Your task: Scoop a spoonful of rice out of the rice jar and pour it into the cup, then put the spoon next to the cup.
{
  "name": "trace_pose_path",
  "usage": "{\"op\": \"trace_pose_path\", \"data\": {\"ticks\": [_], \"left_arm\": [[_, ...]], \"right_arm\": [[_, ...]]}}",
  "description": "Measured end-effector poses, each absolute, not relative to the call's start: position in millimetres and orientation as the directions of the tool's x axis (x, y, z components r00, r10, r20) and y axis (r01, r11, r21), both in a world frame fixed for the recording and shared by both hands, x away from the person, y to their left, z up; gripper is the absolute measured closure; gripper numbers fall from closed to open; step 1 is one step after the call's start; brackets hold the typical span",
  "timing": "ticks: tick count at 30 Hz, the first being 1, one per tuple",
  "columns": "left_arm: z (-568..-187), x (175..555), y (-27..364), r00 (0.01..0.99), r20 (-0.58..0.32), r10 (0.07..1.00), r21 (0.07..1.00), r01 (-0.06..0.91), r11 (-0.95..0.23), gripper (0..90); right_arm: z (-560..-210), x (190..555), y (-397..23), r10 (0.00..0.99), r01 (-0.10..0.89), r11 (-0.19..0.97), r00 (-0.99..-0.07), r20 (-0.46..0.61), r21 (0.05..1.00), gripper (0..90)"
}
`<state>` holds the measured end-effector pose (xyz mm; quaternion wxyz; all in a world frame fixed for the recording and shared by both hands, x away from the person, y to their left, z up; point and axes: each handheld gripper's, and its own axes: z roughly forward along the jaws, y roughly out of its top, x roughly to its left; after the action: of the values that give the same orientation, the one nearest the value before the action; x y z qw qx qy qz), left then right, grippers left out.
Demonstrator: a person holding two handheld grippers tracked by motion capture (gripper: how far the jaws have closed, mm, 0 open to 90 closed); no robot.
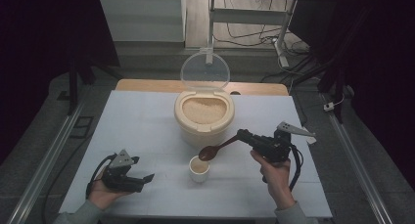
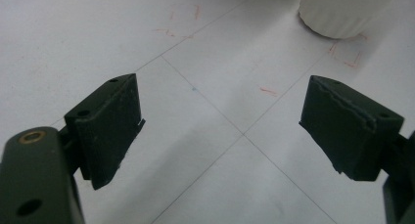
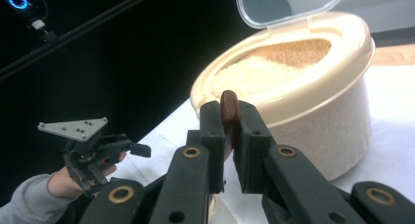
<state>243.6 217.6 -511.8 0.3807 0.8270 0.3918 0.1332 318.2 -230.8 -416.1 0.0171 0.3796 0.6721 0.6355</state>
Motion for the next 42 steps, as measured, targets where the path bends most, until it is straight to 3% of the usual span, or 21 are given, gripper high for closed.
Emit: {"op": "trace_pose_path", "data": {"ticks": [16, 23, 42], "left_arm": [[-511.2, 241.9, 221.3, 0.652, -0.077, 0.754, 0.744, 0.541, -0.392, 15.2], [-511.7, 241.5, 221.1, 0.654, -0.077, 0.753, 0.743, 0.541, -0.394, 15.1], [-512.3, 241.0, 219.6, 0.661, -0.078, 0.747, 0.74, 0.54, -0.4, 15.1]], "right_arm": [[-388.9, 310.7, -251.1, 0.572, 0.401, 0.013, -0.754, 0.322, 0.916, 83.0], [-379.9, 309.0, -253.7, 0.558, 0.414, 0.145, -0.784, 0.271, 0.899, 83.0], [-398.7, 315.6, -220.0, 0.445, 0.51, 0.405, -0.835, 0.323, 0.759, 82.9]]}}
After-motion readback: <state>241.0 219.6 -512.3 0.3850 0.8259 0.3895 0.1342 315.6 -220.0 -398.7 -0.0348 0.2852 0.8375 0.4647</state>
